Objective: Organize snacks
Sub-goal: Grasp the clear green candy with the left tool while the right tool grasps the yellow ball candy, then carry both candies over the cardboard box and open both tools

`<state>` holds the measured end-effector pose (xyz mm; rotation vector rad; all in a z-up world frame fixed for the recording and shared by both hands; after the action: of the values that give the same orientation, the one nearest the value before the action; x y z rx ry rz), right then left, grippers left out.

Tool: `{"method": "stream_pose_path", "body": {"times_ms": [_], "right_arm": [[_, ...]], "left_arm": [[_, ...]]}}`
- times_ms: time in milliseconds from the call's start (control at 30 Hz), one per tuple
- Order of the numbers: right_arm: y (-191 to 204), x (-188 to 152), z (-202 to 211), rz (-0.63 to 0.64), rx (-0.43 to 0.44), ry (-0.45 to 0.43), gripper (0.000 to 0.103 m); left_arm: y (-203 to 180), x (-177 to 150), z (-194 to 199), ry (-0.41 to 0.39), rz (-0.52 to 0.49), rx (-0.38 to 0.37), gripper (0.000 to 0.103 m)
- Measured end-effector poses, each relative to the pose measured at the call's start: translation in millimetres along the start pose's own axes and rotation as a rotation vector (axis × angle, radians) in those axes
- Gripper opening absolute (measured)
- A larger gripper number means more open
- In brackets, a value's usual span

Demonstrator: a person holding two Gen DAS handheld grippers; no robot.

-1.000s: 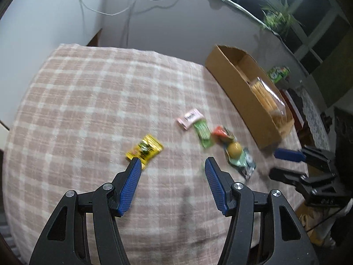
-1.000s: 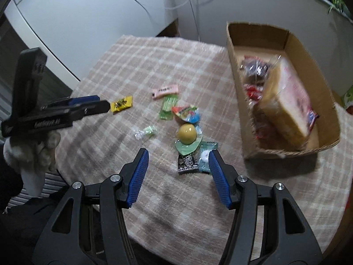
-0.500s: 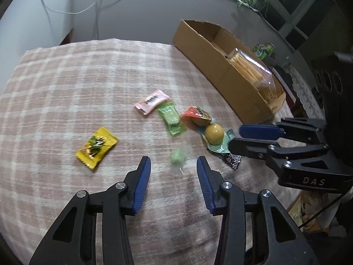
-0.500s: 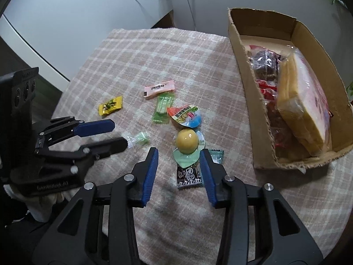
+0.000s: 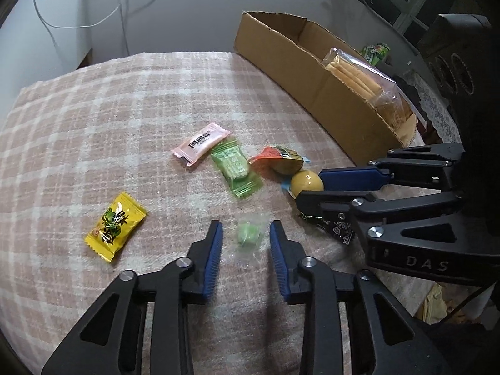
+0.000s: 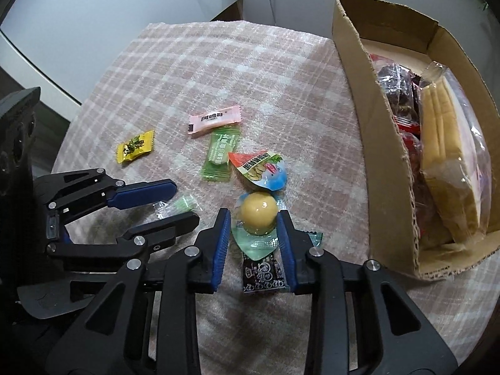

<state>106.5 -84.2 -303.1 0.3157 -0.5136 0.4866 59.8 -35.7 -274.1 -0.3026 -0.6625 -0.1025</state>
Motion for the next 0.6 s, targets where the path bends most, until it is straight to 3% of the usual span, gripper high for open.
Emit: {"method": "stream_pose_path", "body": {"times_ms": [33,300,600], "right_arm": [[0,0,-1,0.006,-0.003,0.003,0.026],[3,1,-5,0.039,-0.013,0.009,0.025],[8,0,11,0.002,0.041,-0.014,0.025]], "left_arm": [[0,0,0,-0.001,-0.005,0.005,0.022],[3,0,-1,-0.011,-0.008,0.011,0.017],[4,0,18,-0.032,0.025,-0.004,0.017]]}}
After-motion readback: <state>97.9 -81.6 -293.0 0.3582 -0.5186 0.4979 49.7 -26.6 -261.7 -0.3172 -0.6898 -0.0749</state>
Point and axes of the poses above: each gripper's, at about its wrist camera, not at the fingertips, and z roughly against the way its jaws point, y to its left, x to its top, the point moved 7 cm from there along -z, roughly the way its jaws point, and after that the axes turned 13 degrees about -y, right-handed, at the moved point
